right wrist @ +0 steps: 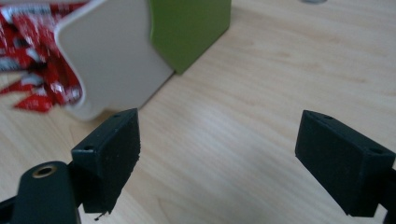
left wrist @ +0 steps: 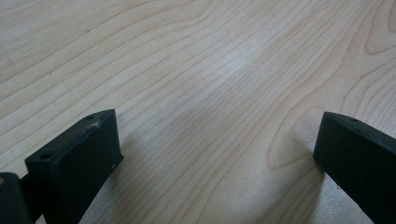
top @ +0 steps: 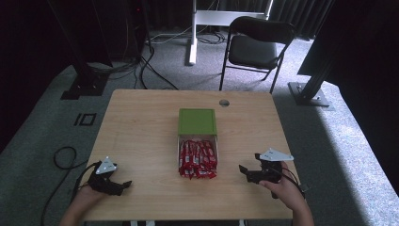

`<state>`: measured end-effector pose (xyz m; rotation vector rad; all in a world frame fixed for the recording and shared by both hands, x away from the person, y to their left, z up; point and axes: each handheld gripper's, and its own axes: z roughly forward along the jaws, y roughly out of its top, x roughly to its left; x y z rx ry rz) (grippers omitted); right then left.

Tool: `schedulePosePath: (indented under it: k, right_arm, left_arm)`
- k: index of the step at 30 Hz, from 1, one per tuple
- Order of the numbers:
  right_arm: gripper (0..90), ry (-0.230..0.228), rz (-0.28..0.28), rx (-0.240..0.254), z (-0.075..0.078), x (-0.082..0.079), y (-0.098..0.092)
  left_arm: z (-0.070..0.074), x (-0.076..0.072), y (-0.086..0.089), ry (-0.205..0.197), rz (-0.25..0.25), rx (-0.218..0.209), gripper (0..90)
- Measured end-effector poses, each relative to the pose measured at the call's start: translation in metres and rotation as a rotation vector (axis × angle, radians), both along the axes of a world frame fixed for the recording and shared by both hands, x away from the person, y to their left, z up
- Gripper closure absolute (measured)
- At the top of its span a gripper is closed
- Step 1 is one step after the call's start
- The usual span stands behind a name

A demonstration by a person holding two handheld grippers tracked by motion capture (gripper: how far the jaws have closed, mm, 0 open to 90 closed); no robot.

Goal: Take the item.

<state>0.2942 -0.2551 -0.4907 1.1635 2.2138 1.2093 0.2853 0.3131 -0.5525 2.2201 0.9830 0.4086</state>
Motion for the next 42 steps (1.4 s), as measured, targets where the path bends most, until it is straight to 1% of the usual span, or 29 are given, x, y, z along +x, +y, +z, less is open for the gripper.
schedulePosePath:
  k: [4,9,13,15,17,18,27,29,32,35,39,42]
  right_arm:
    - [14.4,-0.021,0.009,0.001,0.011,0.003,0.007]
    - [14.5,-0.040,0.022,0.009,0.021,0.007,0.017]
    - [14.5,-0.055,0.032,0.011,0.029,0.010,0.029]
    - [14.5,-0.063,0.035,0.004,0.032,0.011,0.034]
    - [14.5,-0.068,0.042,0.019,0.035,0.012,0.040]
    - [14.6,-0.071,0.049,0.018,0.036,0.013,0.043]
    - [16.0,-0.084,0.093,0.021,0.044,0.020,0.074]
    - [19.3,-0.086,0.102,0.022,0.045,0.021,0.082]
    - [20.9,-0.085,0.117,0.024,0.046,0.024,0.093]
    - [20.9,-0.085,0.138,0.037,0.047,0.025,0.104]
    - [21.9,-0.083,0.162,0.039,0.048,0.027,0.120]
    - [22.5,-0.078,0.166,0.039,0.047,0.029,0.130]
  left_arm:
    - [0.000,0.000,0.000,0.000,0.000,0.000,1.5]
    - [0.000,0.000,0.000,0.000,0.000,0.000,1.5]
    - [0.000,0.000,0.000,0.000,0.000,0.000,1.5]
    - [0.000,0.000,0.000,0.000,0.000,0.000,1.5]
    - [0.000,0.000,0.000,0.000,0.000,0.000,1.5]
    - [0.000,0.000,0.000,0.000,0.000,0.000,1.5]
    - [0.000,0.000,0.000,0.000,0.000,0.000,1.5]
    - [0.000,0.000,0.000,0.000,0.000,-0.001,1.5]
    - [0.000,0.000,0.000,0.000,0.000,0.000,1.5]
    - [0.000,0.000,0.000,-0.001,0.000,0.000,1.5]
    - [0.000,0.000,0.000,-0.001,0.000,0.000,1.5]
    - [0.000,0.000,0.000,-0.001,0.000,0.000,1.5]
